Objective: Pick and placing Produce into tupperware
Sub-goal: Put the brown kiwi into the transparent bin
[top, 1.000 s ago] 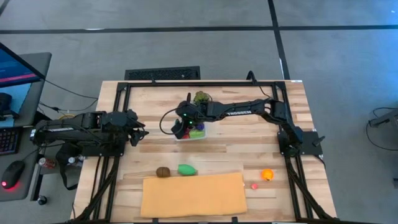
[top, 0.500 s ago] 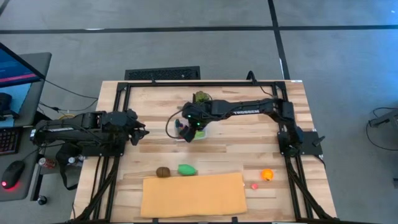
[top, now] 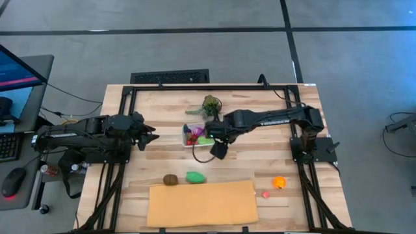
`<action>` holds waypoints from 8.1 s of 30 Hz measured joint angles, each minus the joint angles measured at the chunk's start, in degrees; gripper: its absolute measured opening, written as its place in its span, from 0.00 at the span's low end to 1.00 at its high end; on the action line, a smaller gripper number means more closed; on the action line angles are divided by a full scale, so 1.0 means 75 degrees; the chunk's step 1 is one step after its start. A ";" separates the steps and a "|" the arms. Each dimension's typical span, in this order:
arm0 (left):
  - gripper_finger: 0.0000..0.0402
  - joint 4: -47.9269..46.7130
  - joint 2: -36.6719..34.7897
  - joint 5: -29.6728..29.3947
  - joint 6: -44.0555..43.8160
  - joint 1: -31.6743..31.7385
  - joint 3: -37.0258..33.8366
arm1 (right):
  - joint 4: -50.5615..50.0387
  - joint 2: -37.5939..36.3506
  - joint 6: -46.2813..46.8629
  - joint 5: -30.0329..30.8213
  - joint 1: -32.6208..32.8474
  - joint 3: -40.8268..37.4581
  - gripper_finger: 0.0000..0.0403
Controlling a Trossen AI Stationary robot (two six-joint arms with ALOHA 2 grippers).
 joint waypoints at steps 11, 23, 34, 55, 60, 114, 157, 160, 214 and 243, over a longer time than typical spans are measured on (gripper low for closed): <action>0.58 0.0066 0.0003 0.0705 -0.0208 0.0000 0.0000 | -0.1364 -0.0513 0.1264 0.1096 0.1317 0.0003 0.56; 0.58 0.1645 0.1030 0.1641 0.0255 -0.0006 0.0003 | -0.2799 -0.1220 0.3738 0.2475 0.2825 -0.0201 0.49; 0.58 0.2977 0.2554 0.2668 0.0571 -0.0012 0.0003 | -0.2647 -0.2442 0.6009 0.3251 0.4291 -0.1844 0.44; 0.58 0.5123 0.3512 0.2903 -0.0140 -0.1111 0.0006 | 0.3974 -0.4703 0.6752 0.4871 0.5339 -0.6360 0.42; 0.58 0.5135 0.3512 0.2857 -0.0438 -0.1208 0.0006 | 0.6323 -0.4731 0.5207 0.4724 0.4837 -0.7116 0.42; 0.58 0.0408 0.8105 0.0390 -0.0120 -0.4605 0.3057 | 0.8636 -0.6899 -0.0750 0.0786 0.0723 -0.7280 0.42; 0.78 0.0097 0.9008 0.0271 -0.0248 -0.4566 0.3019 | 0.8348 -0.6890 -0.0741 0.0786 0.0732 -0.7280 0.51; 0.78 0.0112 0.9008 0.0198 -0.0253 -0.4497 0.3019 | 0.8348 -0.6890 -0.0741 0.0786 0.0732 -0.7280 0.51; 0.59 0.0091 0.8996 0.0769 -0.0246 -0.3786 0.3369 | 0.8185 -0.6890 -0.0756 0.0786 0.0732 -0.7280 0.51; 0.59 -0.1263 0.8996 -0.0348 0.3132 -0.1131 0.5614 | 0.8185 -0.6887 -0.0496 0.0786 0.0746 -0.7280 0.51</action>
